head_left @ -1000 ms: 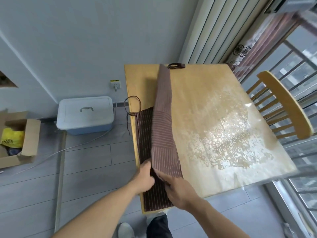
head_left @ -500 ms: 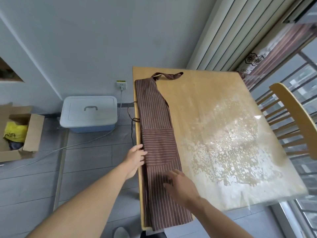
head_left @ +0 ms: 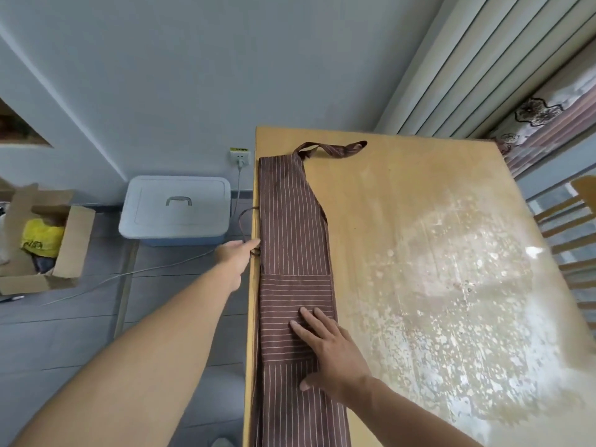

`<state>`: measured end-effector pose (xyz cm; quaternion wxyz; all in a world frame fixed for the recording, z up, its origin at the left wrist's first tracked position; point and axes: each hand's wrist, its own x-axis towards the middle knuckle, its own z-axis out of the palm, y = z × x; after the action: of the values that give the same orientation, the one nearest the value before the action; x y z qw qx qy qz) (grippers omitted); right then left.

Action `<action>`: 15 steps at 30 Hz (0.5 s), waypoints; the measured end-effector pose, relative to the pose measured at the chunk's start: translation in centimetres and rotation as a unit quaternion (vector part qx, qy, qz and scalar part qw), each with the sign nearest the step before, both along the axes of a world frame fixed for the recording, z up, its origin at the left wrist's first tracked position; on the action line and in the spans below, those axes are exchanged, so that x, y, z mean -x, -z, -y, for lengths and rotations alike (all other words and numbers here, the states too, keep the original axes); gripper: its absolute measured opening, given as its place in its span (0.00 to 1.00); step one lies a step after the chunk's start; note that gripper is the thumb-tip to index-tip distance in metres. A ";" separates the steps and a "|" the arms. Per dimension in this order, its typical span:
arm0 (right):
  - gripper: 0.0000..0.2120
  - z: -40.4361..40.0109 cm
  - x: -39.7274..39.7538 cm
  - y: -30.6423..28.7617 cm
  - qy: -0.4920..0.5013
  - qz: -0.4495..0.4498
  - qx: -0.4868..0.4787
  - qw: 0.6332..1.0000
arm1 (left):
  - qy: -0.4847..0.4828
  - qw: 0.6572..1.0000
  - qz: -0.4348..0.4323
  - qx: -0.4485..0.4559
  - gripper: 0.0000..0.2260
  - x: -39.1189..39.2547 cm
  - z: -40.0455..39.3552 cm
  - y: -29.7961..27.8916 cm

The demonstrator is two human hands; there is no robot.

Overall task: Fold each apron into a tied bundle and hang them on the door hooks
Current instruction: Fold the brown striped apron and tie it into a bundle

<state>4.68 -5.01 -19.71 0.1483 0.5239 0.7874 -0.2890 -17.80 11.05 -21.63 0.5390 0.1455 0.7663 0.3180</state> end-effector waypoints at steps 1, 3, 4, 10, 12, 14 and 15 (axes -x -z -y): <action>0.54 0.1 0.2 0.0 0.000 0.000 0.009 1.000 | -0.003 1.000 -0.002 -0.010 0.16 0.0 -0.6 -0.2; 0.54 -0.3 -0.1 0.3 0.002 -0.004 0.024 1.000 | -0.049 0.998 0.000 -0.026 0.05 0.1 -2.0 -0.2; 0.54 -0.3 -0.1 0.3 0.004 -0.003 0.026 1.000 | -0.082 0.996 0.010 -0.028 0.04 0.7 -2.3 -0.4; 0.53 -0.4 0.1 -0.4 -0.005 0.001 0.032 0.999 | -0.215 0.976 0.001 -0.026 0.09 8.5 -1.0 -2.3; 0.54 -0.4 0.2 -0.5 -0.005 0.008 0.030 0.999 | -0.237 0.972 0.005 -0.010 0.16 11.5 0.2 -2.6; 0.54 -0.5 0.4 -0.8 -0.004 0.016 0.035 0.999 | -0.225 0.974 0.005 0.023 0.22 13.4 1.2 -2.5; 0.54 -0.5 0.4 -0.9 -0.002 0.019 0.035 0.999 | -0.200 0.979 0.001 0.046 0.23 13.8 1.8 -2.4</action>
<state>4.26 -4.48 -18.85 0.1817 0.5222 0.7749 -0.3062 -31.59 9.20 -19.22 0.4714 -0.0361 0.7929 0.3845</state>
